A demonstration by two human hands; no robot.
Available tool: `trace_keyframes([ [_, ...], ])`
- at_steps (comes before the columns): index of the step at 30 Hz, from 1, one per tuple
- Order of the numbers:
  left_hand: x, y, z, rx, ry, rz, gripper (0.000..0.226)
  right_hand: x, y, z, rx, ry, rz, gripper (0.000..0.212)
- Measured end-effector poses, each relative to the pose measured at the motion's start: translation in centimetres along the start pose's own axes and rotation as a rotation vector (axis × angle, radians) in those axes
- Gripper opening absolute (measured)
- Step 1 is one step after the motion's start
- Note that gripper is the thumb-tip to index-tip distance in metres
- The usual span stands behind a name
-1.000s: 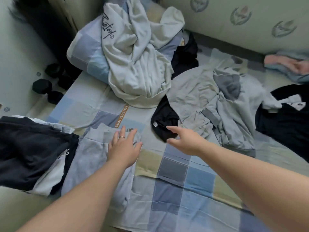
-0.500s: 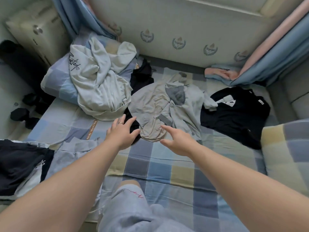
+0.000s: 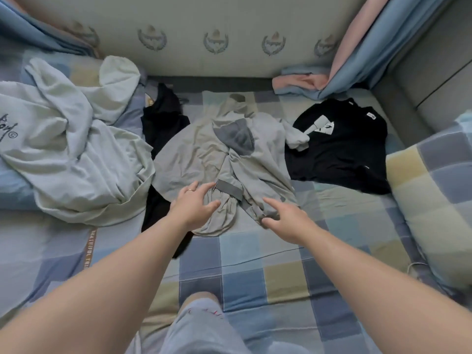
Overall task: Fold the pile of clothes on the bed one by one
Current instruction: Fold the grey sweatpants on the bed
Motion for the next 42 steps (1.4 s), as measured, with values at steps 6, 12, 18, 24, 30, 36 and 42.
trace_keyframes([
  [6, 3.4, 11.8, 10.4, 0.261, 0.175, 0.145, 0.059, -7.9, 9.0, 8.8, 0.028, 0.178, 0.276, 0.063],
  [12, 3.4, 21.9, 19.2, 0.316, 0.303, 0.327, 0.064, -13.3, 17.4, 14.4, 0.025, 0.181, 0.365, 0.066],
  [18, 1.3, 30.3, 25.7, 0.296, 0.462, 0.534, 0.067, -16.0, 25.3, 19.2, 0.045, 0.122, 0.313, 0.081],
  [24, 2.8, 32.7, 28.7, 0.100, 0.409, 0.550, 0.044, -17.6, 27.9, 22.5, -0.191, 0.006, 0.370, 0.059],
  [30, 2.6, 32.6, 28.3, 0.245, 0.294, 0.510, 0.034, -18.4, 28.1, 22.2, -0.132, 0.151, 0.363, 0.044],
  [36, -0.3, 27.2, 21.1, 0.092, 0.024, 0.418, 0.025, -18.9, 25.4, 16.1, -0.147, 0.401, 0.358, 0.020],
  [42, -4.3, 18.5, 13.3, -0.034, -0.150, 0.336, 0.025, -15.3, 16.9, 7.3, -0.455, 0.584, 0.233, 0.020],
])
Point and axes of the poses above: each hand's wrist, its own y-axis towards the middle knuckle, its own z-axis out of the palm, x = y × z, the point moved 9 cm from there along y, towards the middle knuckle, and after that the axes turned 1 degree about z, right-handed, at the moved point
